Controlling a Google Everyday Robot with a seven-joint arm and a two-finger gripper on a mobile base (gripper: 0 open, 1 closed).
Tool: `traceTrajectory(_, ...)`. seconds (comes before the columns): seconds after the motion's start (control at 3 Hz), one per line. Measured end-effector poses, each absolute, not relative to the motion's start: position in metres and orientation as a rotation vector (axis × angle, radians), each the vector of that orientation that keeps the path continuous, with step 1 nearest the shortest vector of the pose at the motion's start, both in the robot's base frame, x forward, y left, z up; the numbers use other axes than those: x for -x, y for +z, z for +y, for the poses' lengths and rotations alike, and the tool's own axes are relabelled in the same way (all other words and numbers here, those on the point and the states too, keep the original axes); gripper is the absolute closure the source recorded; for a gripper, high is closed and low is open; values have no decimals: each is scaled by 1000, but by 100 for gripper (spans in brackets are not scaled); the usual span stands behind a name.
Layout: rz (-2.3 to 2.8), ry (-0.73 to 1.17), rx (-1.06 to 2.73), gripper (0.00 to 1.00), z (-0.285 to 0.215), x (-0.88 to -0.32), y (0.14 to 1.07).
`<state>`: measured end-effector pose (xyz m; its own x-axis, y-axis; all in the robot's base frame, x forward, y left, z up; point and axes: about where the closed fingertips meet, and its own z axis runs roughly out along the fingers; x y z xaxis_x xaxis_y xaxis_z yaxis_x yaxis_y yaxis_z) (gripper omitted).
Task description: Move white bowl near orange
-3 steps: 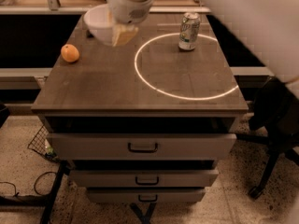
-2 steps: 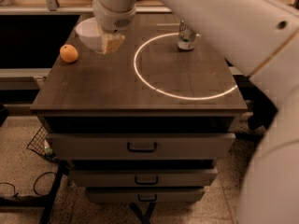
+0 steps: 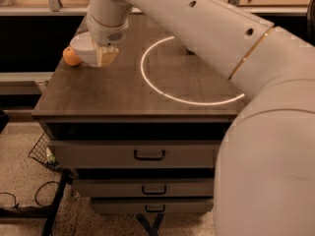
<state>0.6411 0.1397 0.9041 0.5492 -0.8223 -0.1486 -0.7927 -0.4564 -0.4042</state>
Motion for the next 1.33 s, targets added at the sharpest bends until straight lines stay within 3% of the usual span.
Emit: traceTrajectory(1.33,1314,51,2335,100,167,-658,847)
